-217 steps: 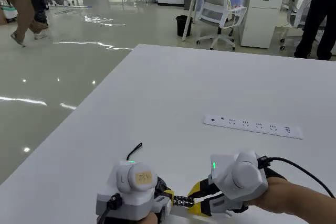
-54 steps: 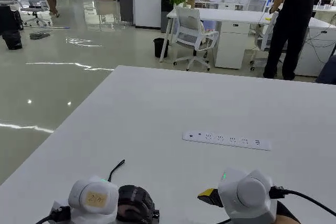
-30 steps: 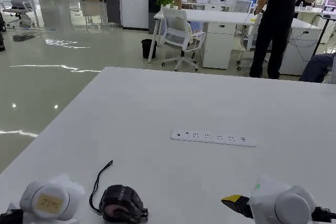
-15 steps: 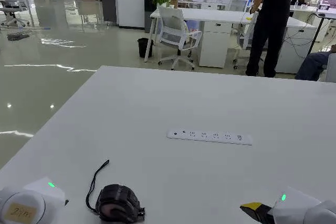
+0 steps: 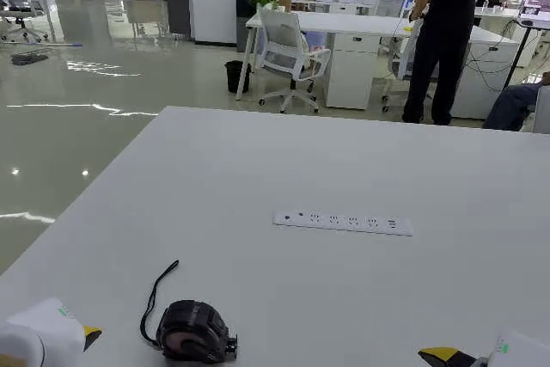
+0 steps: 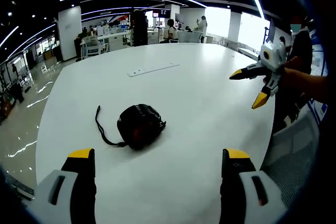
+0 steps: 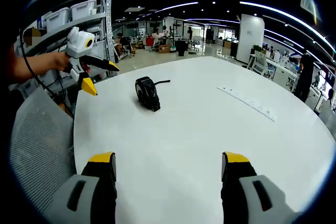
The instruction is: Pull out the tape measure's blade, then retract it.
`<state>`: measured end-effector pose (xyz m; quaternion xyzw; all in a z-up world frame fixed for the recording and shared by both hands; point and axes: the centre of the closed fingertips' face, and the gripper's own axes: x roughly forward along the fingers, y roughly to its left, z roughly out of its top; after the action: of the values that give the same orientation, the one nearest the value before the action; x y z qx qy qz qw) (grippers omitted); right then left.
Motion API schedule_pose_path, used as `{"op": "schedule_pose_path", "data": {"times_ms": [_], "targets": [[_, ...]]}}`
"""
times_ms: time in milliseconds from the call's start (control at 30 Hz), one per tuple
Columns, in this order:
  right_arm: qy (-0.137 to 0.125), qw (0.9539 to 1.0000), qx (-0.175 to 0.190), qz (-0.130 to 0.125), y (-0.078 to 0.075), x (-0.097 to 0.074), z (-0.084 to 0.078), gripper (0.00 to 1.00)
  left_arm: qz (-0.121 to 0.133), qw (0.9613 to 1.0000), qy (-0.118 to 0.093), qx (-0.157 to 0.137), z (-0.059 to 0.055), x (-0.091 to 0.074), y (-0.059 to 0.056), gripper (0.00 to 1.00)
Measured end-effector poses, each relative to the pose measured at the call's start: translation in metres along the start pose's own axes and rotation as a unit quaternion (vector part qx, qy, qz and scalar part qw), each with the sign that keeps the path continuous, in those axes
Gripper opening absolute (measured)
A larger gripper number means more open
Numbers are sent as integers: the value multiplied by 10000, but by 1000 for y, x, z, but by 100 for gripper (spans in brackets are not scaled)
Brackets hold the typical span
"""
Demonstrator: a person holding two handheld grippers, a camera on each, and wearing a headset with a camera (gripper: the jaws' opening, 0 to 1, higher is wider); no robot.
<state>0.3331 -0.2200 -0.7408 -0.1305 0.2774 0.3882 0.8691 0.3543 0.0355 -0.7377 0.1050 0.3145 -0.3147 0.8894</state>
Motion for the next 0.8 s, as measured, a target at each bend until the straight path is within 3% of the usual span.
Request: {"op": "schedule_pose_path", "data": {"times_ms": [633, 800], "targets": [[-110, 9997, 180, -114, -1, -13, -7, 91, -289, 9991, -246, 195, 6, -4, -15, 99], [-198, 9994, 244, -147, -1, -16, -6, 92, -304, 9991, -210, 229, 1, -3, -15, 99]]}}
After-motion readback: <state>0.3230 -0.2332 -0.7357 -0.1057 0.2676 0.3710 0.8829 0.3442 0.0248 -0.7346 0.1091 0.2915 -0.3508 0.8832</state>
